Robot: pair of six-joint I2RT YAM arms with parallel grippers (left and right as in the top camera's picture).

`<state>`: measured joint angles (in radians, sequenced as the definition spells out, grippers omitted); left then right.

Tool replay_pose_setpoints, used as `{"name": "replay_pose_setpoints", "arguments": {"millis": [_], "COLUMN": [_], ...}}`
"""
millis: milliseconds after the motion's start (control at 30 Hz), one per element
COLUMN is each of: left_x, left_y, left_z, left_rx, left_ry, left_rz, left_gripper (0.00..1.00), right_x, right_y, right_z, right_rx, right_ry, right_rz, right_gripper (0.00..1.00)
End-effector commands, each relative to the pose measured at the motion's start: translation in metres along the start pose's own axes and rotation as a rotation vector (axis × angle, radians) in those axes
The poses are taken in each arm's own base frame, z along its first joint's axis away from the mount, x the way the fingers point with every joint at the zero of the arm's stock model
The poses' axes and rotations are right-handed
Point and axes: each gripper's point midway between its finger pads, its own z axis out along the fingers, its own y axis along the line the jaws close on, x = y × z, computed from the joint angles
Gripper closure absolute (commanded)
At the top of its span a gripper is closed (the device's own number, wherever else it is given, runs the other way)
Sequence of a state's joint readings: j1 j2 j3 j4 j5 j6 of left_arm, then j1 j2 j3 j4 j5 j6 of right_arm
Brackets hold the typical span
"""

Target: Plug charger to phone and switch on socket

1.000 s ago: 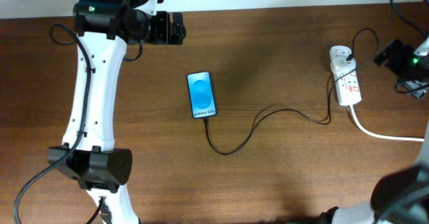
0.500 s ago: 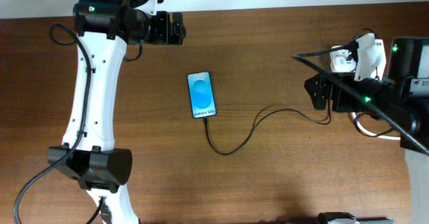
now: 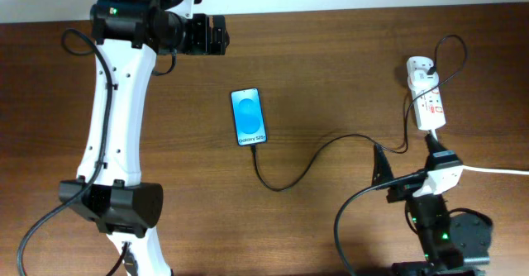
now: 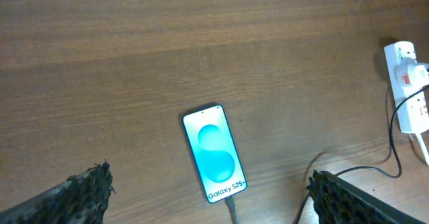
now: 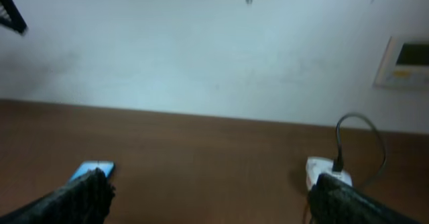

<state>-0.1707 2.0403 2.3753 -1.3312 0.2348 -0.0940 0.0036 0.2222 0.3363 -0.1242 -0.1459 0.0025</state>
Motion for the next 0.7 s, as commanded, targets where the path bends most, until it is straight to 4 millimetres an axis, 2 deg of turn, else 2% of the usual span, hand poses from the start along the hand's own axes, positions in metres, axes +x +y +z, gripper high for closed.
{"name": "replay_pose_setpoints", "arguments": {"millis": [0, 200, 300, 367, 667], "left_x": [-0.003, -0.003, -0.003, -0.003, -0.003], "left_y": [-0.003, -0.003, -0.003, -0.003, -0.003], "left_z": [-0.005, -0.005, -0.005, -0.005, -0.005], "left_rx": [0.006, 0.006, 0.006, 0.006, 0.006], "left_ry": [-0.015, -0.015, -0.015, -0.015, -0.015], "left_rz": [0.011, 0.011, 0.011, 0.011, 0.011], "left_gripper": [0.01, 0.01, 0.01, 0.01, 0.01], "right_x": [0.018, 0.054, 0.075, 0.097, 0.097], "right_y": [0.0, 0.0, 0.0, 0.003, 0.003], "right_z": [0.001, 0.002, 0.003, 0.002, 0.002], "right_rx": [0.001, 0.001, 0.002, -0.018, -0.016], "right_ry": [-0.04, -0.096, -0.036, 0.054, 0.052], "right_rz": [-0.004, -0.012, -0.003, 0.025, 0.023], "right_gripper": [0.02, 0.02, 0.02, 0.02, 0.01]}}
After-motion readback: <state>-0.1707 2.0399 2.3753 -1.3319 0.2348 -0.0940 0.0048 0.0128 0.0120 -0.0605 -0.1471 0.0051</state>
